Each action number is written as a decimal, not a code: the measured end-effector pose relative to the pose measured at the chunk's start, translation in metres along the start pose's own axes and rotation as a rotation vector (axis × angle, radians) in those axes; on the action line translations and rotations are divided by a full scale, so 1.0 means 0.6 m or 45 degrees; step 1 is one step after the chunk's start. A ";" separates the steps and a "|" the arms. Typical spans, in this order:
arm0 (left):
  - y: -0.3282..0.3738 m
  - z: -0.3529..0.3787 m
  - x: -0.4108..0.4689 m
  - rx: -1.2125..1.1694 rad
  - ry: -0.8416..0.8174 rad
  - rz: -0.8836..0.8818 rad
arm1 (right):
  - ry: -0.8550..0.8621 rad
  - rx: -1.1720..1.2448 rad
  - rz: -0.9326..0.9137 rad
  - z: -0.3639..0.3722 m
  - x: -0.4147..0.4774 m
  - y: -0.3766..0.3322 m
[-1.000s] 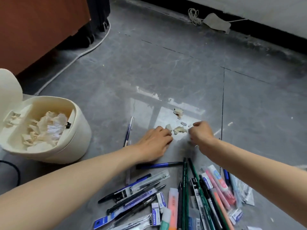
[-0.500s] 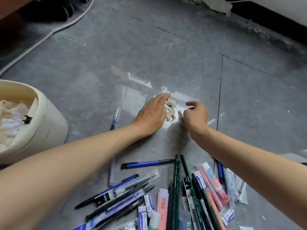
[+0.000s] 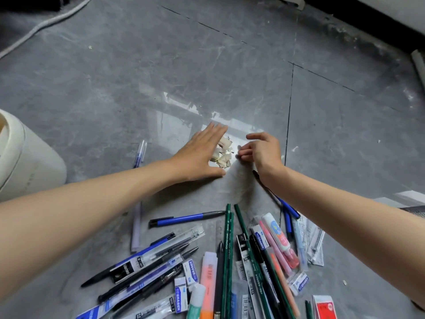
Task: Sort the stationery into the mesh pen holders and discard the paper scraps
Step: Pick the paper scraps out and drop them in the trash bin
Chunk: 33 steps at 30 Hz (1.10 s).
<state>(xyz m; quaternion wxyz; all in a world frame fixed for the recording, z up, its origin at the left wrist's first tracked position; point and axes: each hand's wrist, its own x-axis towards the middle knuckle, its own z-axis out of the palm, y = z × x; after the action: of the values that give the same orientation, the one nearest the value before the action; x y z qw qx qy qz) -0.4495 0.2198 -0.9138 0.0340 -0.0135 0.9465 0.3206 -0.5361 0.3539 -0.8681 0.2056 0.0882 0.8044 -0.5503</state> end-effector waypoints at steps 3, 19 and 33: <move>-0.007 0.001 -0.001 0.025 -0.065 -0.040 | 0.075 -0.039 0.017 -0.004 -0.001 0.002; 0.004 0.042 0.010 0.186 0.269 0.406 | 0.056 -0.177 -0.014 -0.029 -0.004 0.025; 0.030 -0.052 0.012 -0.760 0.471 -0.374 | -0.192 -0.617 -0.290 -0.013 -0.017 0.025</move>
<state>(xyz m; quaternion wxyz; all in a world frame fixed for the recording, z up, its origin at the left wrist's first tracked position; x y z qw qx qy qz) -0.4591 0.2151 -0.8788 -0.0972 -0.2161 0.7896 0.5660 -0.5232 0.3677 -0.8743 0.2168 -0.0955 0.8998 -0.3663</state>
